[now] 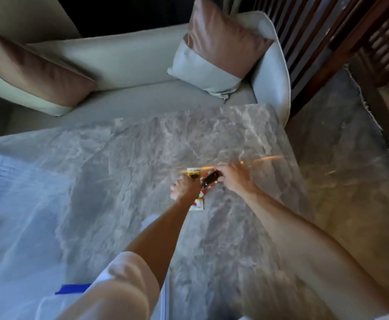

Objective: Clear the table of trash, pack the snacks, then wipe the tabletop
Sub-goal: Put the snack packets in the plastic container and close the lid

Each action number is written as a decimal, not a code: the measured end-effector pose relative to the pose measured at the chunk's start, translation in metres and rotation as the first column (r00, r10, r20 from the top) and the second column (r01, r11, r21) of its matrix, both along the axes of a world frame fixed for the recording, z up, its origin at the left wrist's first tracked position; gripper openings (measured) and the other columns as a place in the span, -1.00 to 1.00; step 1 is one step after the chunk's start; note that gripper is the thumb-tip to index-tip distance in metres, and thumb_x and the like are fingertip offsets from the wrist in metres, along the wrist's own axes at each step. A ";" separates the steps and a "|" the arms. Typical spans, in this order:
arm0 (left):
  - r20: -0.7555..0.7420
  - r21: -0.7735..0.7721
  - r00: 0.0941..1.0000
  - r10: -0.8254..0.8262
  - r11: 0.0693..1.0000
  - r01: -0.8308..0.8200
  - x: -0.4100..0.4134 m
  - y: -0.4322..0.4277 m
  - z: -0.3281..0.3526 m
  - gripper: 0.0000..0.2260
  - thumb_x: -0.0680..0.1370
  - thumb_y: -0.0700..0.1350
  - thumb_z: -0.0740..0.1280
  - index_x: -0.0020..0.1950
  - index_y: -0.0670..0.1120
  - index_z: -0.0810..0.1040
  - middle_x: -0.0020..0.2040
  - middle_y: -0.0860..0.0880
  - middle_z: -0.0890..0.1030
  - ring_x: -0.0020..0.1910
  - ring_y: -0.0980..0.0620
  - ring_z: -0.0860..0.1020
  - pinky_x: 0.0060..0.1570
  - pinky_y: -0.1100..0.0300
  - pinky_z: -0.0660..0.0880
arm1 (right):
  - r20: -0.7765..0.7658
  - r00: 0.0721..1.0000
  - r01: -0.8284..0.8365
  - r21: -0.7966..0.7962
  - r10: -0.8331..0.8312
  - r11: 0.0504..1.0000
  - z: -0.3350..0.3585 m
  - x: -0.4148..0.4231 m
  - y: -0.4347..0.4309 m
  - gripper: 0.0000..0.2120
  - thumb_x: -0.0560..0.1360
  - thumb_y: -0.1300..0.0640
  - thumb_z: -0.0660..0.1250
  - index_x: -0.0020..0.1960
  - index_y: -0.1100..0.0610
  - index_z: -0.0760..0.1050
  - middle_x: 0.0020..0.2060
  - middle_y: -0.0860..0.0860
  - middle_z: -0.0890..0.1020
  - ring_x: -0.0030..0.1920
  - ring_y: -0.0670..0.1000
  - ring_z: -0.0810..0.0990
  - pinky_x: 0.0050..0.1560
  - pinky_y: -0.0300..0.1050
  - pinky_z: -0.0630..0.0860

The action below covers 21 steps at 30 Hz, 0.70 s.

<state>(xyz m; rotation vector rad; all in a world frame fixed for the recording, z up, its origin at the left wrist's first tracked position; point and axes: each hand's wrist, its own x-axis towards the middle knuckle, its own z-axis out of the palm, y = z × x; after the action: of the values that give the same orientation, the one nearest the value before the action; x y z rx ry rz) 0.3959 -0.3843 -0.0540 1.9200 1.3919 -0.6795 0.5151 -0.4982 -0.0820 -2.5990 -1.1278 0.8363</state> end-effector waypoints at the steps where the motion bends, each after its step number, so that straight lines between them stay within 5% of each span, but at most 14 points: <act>1: 0.002 -0.004 1.000 0.025 1.000 -0.025 0.004 -0.004 -0.008 -0.44 0.57 0.15 0.19 0.44 -0.19 0.32 0.41 -0.23 0.40 0.42 -0.23 0.34 0.37 -0.09 0.33 | -0.013 0.999 -0.036 0.009 0.036 0.999 -0.009 0.001 0.001 -0.56 0.47 0.20 0.41 0.33 0.03 0.52 0.32 -0.01 0.54 0.37 0.05 0.45 0.36 -0.04 0.40; 6: -0.012 0.135 0.998 0.059 0.989 -0.056 0.019 -0.014 -0.031 -0.53 0.54 0.07 0.24 0.32 -0.20 0.33 0.36 -0.25 0.42 0.39 -0.25 0.36 0.35 -0.04 0.30 | 0.039 0.999 -0.030 0.081 0.027 0.996 -0.031 0.006 0.001 -0.46 0.40 0.17 0.49 0.35 -0.08 0.51 0.33 -0.05 0.47 0.33 0.06 0.41 0.33 0.02 0.40; 10: -0.001 0.082 0.994 0.111 0.990 -0.111 0.021 -0.007 -0.044 -0.50 0.47 0.03 0.33 0.31 -0.19 0.35 0.34 -0.24 0.44 0.37 -0.25 0.37 0.37 -0.04 0.30 | 0.035 0.999 0.022 0.167 -0.028 0.986 -0.038 0.007 0.001 -0.48 0.35 0.20 0.52 0.28 -0.07 0.56 0.26 -0.04 0.51 0.29 0.06 0.43 0.30 0.00 0.41; 13: 0.182 -0.110 0.975 0.128 0.988 -0.109 0.018 0.001 -0.039 -0.82 0.46 -0.08 0.34 0.02 -0.09 0.54 -0.02 -0.16 0.62 0.04 -0.13 0.59 0.07 0.05 0.50 | -0.003 0.998 0.058 0.220 -0.059 0.974 -0.040 0.005 -0.003 -0.53 0.33 0.22 0.53 0.20 -0.02 0.59 0.23 -0.01 0.52 0.28 0.09 0.44 0.29 -0.02 0.40; 15: 0.312 -0.268 0.938 0.152 0.961 -0.066 0.009 0.005 -0.030 -0.93 0.46 -0.15 0.35 -0.22 -0.06 0.52 -0.36 -0.01 0.59 -0.36 0.07 0.54 -0.34 0.23 0.44 | -0.117 0.989 0.118 0.273 -0.088 0.955 -0.040 0.002 -0.011 -0.55 0.31 0.26 0.53 0.17 0.03 0.59 0.22 0.03 0.50 0.26 0.11 0.45 0.26 -0.06 0.39; 17: 0.350 -0.406 0.916 0.197 0.913 -0.041 -0.009 0.006 -0.015 -0.81 0.54 -0.24 0.34 -0.16 -0.03 0.38 -0.32 -0.04 0.58 -0.42 0.08 0.46 -0.51 0.33 0.36 | -0.279 0.954 0.198 0.299 -0.112 0.933 -0.034 -0.007 -0.023 -0.54 0.31 0.31 0.53 0.17 0.07 0.58 0.21 0.04 0.45 0.28 0.08 0.44 0.27 -0.16 0.34; 19: 0.391 -0.505 0.874 0.289 0.861 -0.059 -0.034 0.005 -0.002 -0.76 0.57 -0.31 0.30 -0.14 -0.04 0.31 -0.25 -0.12 0.59 -0.38 0.02 0.48 -0.44 0.25 0.37 | -0.458 0.876 0.338 0.351 -0.155 0.873 -0.024 -0.023 -0.034 -0.49 0.31 0.38 0.50 0.21 0.08 0.56 0.17 0.00 0.43 0.30 0.07 0.45 0.31 -0.17 0.36; 21: 0.398 -0.605 0.792 0.462 0.782 -0.152 -0.064 0.003 0.010 -0.74 0.54 -0.37 0.31 -0.14 -0.05 0.33 -0.20 -0.18 0.58 -0.30 -0.07 0.51 -0.32 0.13 0.36 | -0.715 0.664 0.600 0.334 -0.220 0.726 -0.009 -0.045 -0.045 -0.45 0.39 0.43 0.43 0.29 0.04 0.49 0.14 -0.05 0.48 0.18 0.03 0.55 0.20 -0.12 0.53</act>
<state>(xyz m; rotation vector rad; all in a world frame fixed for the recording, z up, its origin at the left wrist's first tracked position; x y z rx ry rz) 0.3319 -0.3813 -0.0441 1.2272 0.9844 -0.2865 0.4696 -0.5435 -0.0906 -1.7424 -0.4091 0.9749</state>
